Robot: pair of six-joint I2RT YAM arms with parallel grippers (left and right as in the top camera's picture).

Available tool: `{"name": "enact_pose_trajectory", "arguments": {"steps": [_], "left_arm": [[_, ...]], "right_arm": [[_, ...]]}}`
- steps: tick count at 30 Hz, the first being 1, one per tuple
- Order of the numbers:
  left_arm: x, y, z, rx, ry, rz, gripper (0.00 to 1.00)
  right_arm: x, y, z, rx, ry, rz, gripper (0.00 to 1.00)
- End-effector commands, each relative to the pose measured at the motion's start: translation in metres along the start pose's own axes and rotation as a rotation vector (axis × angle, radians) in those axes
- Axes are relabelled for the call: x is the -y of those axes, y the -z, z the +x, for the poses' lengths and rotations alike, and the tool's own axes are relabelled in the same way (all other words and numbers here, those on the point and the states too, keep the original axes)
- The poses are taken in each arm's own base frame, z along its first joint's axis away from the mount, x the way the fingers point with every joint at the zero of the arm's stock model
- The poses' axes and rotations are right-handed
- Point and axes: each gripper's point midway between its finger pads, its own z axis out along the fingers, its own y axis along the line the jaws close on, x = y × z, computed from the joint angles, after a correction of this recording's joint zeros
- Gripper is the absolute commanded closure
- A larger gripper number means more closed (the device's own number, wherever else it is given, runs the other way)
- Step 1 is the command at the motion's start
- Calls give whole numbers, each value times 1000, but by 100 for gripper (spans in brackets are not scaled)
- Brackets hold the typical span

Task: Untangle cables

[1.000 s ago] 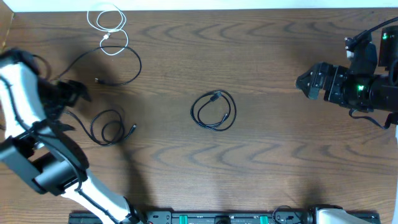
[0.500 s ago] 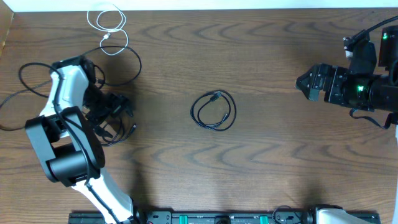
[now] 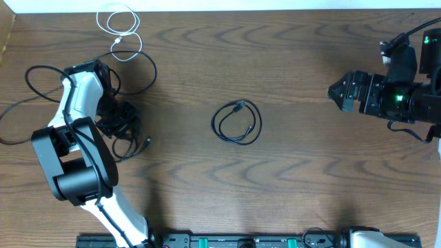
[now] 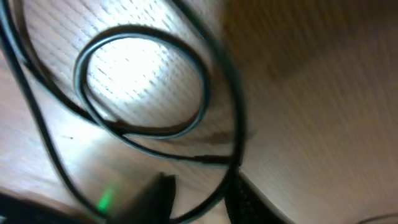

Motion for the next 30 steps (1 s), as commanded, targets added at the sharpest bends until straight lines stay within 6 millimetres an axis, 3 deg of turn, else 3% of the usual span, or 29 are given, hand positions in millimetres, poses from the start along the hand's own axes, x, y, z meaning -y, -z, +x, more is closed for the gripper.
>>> {"name": "enact_pose_trajectory", "arguments": {"steps": [1, 5, 7, 17, 19, 24, 30], "left_arm": [[-2, 0, -4, 14, -5, -14, 92], [10, 9, -1, -3, -9, 50, 93], [22, 25, -5, 12, -14, 110, 93], [70, 162, -39, 341, -88, 372, 93], [75, 180, -46, 405, -98, 407, 93], [70, 204, -64, 503, -79, 463, 93], [57, 202, -80, 519, -41, 453, 92]], "right_arm": [[-5, -1, 3, -10, 25, -10, 1], [-5, -1, 3, -8, 25, -10, 1], [-5, -1, 3, -9, 24, -10, 1], [-5, -1, 4, -12, 23, -9, 1], [-5, -1, 4, -12, 23, -9, 1], [-4, -1, 5, -16, 21, -8, 1], [-5, -1, 4, -13, 22, -9, 1]]}}
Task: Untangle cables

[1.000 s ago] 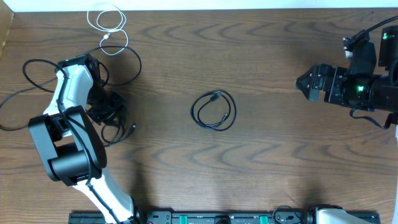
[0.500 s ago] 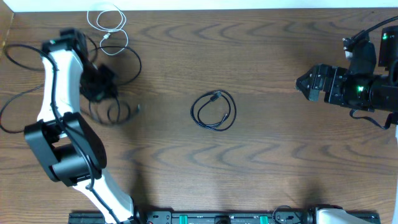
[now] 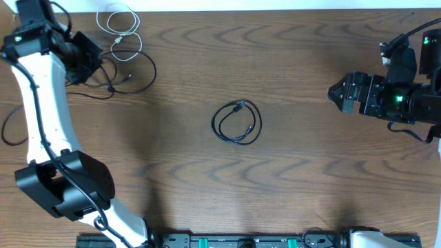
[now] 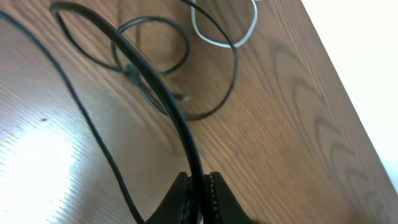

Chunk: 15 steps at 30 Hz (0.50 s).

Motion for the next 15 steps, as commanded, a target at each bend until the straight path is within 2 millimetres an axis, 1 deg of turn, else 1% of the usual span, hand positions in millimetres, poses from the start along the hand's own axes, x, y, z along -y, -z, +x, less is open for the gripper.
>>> {"name": "enact_pose_trajectory", "arguments": {"steps": [1, 5, 6, 7, 8, 9, 10, 11, 12, 15], "left_arm": [[-9, -4, -6, 11, 6, -28, 92], [-19, -19, -4, -7, 11, -73, 92], [-20, -23, -3, -18, 12, -80, 86], [-23, -28, -1, -32, 15, -89, 72], [-25, -32, 0, -41, 16, -94, 62], [-27, -36, 0, -50, 18, -100, 45], [-28, -38, 1, -55, 19, -103, 24], [-28, -40, 1, -59, 20, -105, 11], [-29, -41, 2, -61, 20, -107, 9], [-29, -40, 3, -67, 18, -108, 8]], "right_arm": [[-5, -1, 2, -5, 25, -11, 1], [-5, -1, 2, -5, 25, -11, 1], [-5, -1, 2, -5, 25, -11, 1], [-5, -1, 2, -5, 25, -12, 1], [-5, -1, 2, -5, 25, -12, 1], [-5, -1, 2, -5, 25, -11, 1], [-5, -1, 2, -5, 25, -11, 1], [-5, -1, 2, -6, 25, -11, 1], [-5, -1, 2, -6, 24, -11, 1], [-5, -1, 2, -6, 24, -12, 1]]}}
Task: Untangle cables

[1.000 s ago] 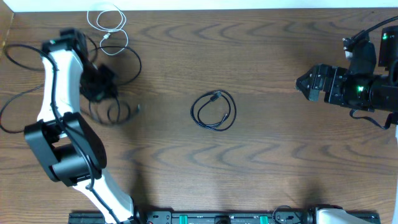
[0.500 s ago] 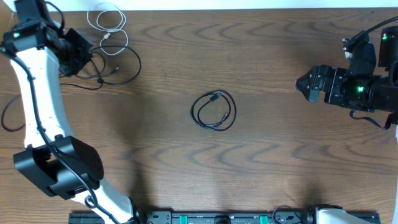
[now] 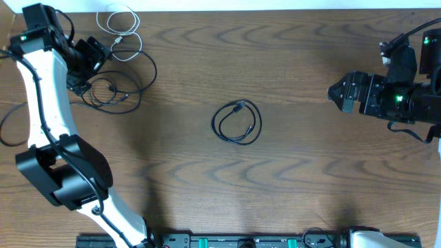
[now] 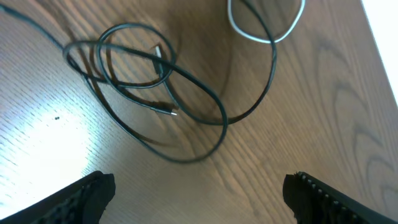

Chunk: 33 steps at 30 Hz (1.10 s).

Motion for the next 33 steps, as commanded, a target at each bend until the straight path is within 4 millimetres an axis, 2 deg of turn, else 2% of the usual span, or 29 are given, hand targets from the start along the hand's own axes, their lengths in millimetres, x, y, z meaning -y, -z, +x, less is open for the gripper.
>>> {"name": "enact_pose_trajectory", "arguments": {"steps": [1, 3, 8, 15, 18, 21, 24, 29, 33], "left_arm": [[-4, -2, 1, -7, -10, -18, 7], [-3, -2, 5, -24, -13, -12, 7], [22, -1, 25, -108, -173, 115, 7], [28, -1, 70, -240, -273, 83, 7], [36, 4, 97, -302, -339, 69, 7], [47, 6, 132, -380, -428, 50, 7], [53, 0, 163, -431, -504, 1, 7], [47, -17, 214, -523, -577, -101, 8], [33, -33, 258, -610, -591, -173, 14]], "right_arm": [[-5, -1, 3, -8, 23, -11, 1], [-6, -1, 3, -9, 23, -15, 1], [-6, -1, 3, -9, 20, -14, 1], [-5, -1, 3, -9, 20, -14, 1], [-5, -3, 4, -15, 17, -13, 1], [-2, -8, 5, -28, 5, -8, 1], [0, -13, 6, -46, -2, -4, 1], [6, -24, 15, -92, -19, 7, 1], [11, -32, 26, -141, -37, 17, 1]]}}
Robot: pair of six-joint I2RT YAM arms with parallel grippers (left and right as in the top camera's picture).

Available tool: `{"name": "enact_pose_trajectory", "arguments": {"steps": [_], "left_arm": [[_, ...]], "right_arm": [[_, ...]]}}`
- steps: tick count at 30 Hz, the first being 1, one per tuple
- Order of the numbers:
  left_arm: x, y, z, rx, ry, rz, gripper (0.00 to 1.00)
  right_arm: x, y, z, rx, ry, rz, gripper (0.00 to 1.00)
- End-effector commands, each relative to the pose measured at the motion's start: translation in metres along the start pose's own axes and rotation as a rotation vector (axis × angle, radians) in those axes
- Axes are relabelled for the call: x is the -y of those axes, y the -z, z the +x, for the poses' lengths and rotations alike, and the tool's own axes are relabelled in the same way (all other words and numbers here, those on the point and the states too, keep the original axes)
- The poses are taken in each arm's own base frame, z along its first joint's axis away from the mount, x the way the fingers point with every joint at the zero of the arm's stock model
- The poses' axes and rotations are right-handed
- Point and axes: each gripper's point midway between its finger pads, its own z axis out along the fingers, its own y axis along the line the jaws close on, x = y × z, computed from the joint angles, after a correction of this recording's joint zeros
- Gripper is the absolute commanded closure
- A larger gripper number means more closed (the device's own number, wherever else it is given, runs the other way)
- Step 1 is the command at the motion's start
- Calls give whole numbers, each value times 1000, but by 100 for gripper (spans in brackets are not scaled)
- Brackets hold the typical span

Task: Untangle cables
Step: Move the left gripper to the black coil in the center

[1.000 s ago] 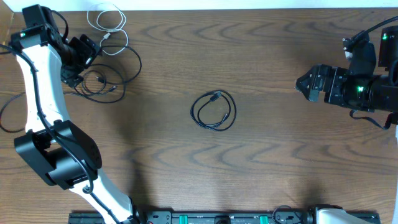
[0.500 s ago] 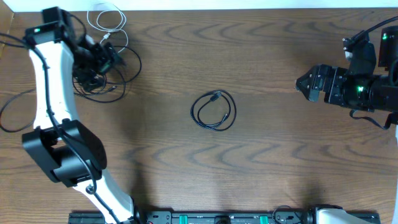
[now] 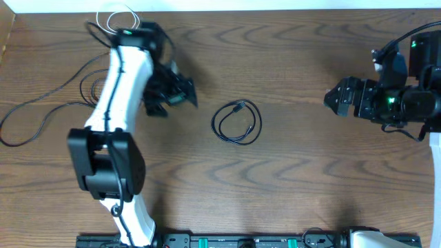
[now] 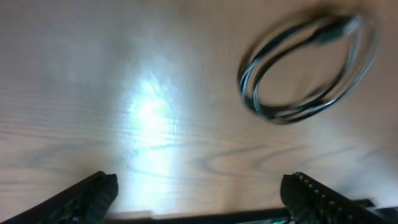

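Observation:
A small coiled black cable [image 3: 236,122] lies mid-table; the left wrist view shows the coiled cable [image 4: 305,68] blurred, up and to the right. My left gripper [image 3: 176,96] hovers just left of it, open and empty, its two fingertips [image 4: 93,194] far apart at the bottom corners around the gripper's middle [image 4: 208,199]. A long black cable [image 3: 41,105] trails across the far left with loops beside my arm. The white cable [image 3: 114,18] sits at the back edge, partly hidden by the arm. My right gripper [image 3: 337,96] rests at the right side, away from all cables.
The left arm [image 3: 120,76] stretches from the front edge up across the left half, covering part of the black loops. The table's back edge [image 3: 275,9] runs close behind the white cable. A black rail [image 3: 241,241] lines the front.
My left gripper was open over the black loops near the back-left corner. It now sits further right, beside the small coil, still open. The right arm has shifted slightly.
First my left gripper was low in the black tangle at the left. Then it was shut on the black cable near the back-left corner. Then it was open with the loops lying below it. Now it hangs open by the central coil.

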Motion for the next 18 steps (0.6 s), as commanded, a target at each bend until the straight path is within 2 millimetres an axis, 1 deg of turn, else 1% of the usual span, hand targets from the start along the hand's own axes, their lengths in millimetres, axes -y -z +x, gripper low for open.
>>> {"name": "enact_pose_trajectory", "arguments": {"steps": [1, 3, 6, 10, 13, 14, 18], "left_arm": [[3, -26, 20, -57, 4, -57, 16], [9, -42, 28, -76, -19, -72, 20], [19, -65, 35, -78, -21, -85, 20], [33, -84, 35, -42, -1, -79, 20], [44, -96, 32, -9, -28, -64, 21], [45, -99, 31, -1, -27, -65, 24], [37, -103, 29, 30, 29, -114, 31]], "right_arm": [[-1, -11, 9, -50, -2, -3, 1], [2, -14, 12, -64, -7, 1, 1], [4, -18, 14, -77, -28, 5, 1], [5, -21, 16, -87, -42, 8, 1], [6, -22, 18, -94, -44, 9, 1], [6, -23, 18, -97, -46, 10, 1], [8, -25, 22, -114, -52, 15, 1]]}}
